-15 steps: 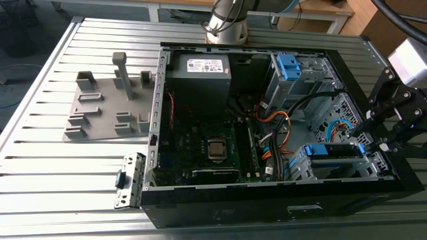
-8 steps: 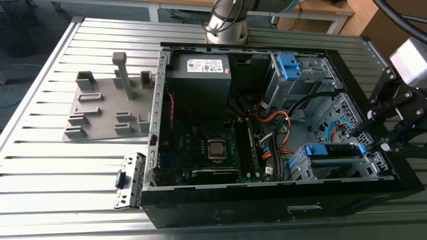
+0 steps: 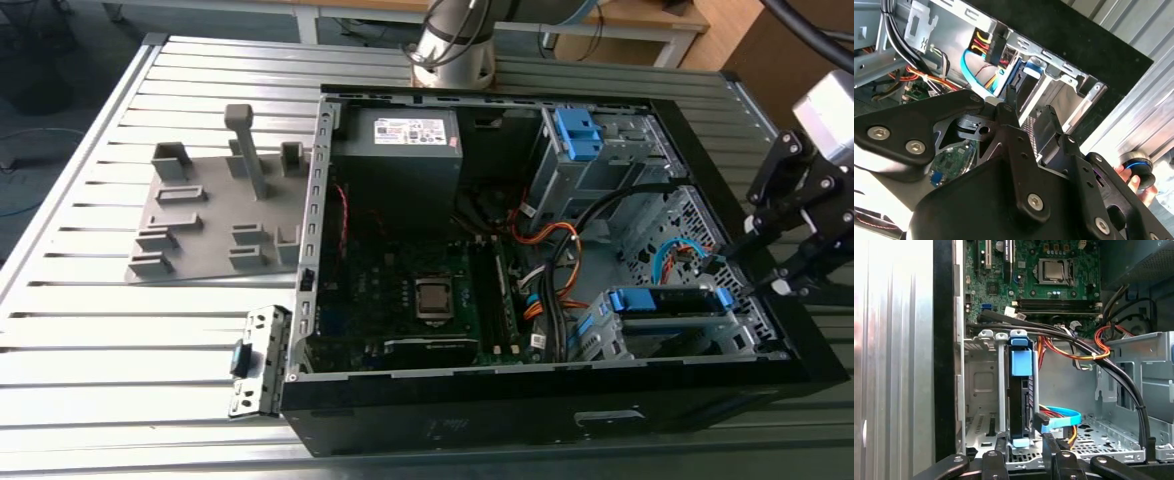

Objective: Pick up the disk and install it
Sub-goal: 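Insert the first disk wire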

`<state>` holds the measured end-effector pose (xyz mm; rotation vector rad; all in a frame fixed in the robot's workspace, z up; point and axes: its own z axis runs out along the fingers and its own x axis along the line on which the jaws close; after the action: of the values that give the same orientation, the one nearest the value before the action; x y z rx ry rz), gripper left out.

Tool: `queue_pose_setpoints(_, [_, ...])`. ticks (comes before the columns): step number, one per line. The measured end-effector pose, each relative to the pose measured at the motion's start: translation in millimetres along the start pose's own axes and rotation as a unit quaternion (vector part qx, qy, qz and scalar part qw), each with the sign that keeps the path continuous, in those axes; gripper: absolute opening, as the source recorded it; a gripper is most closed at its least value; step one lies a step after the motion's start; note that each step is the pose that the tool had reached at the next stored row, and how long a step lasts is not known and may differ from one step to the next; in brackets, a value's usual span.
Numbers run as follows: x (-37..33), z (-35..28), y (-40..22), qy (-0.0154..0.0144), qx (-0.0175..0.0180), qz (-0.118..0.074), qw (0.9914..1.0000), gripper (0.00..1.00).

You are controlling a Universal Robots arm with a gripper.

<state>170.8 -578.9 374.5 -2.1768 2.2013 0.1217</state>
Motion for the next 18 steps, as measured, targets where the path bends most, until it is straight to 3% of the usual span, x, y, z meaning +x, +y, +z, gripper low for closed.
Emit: queue_pose_setpoints(18, [-24.3,3.2,-7.2,0.0019,0.0,0.0,1.0,0.41])
